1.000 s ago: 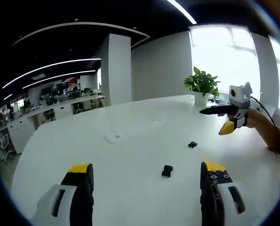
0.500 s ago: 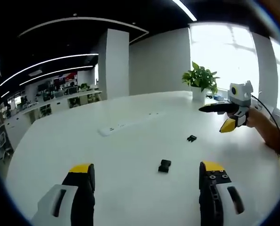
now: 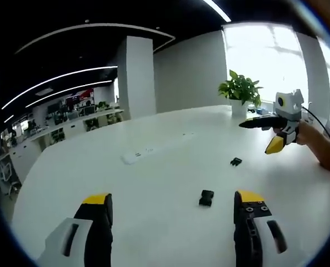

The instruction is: Snap the two parts of the plastic buckle together until the buckle closes and remains connected.

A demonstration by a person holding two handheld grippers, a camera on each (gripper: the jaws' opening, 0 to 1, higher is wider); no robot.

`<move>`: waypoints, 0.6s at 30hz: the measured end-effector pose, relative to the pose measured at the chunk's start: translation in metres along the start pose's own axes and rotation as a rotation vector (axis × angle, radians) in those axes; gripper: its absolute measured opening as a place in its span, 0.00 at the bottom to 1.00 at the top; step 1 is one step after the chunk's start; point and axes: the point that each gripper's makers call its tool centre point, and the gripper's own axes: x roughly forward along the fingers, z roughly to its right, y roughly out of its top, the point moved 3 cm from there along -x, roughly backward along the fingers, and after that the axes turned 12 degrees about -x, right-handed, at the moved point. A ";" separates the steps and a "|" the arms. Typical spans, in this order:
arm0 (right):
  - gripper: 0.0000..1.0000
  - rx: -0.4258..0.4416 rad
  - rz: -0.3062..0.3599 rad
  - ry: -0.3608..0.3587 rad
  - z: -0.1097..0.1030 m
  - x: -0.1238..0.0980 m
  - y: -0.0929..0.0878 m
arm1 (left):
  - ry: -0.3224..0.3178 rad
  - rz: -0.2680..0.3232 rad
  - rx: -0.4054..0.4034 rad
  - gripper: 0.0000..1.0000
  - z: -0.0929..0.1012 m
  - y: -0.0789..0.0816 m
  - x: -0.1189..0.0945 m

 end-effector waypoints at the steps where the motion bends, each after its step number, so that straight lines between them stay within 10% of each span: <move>1: 0.97 -0.002 -0.002 -0.002 0.001 0.001 0.000 | 0.000 0.002 -0.003 0.92 0.000 0.002 0.001; 18: 0.98 0.014 0.008 -0.020 0.021 0.024 0.012 | -0.018 0.014 -0.051 0.90 -0.005 0.010 0.017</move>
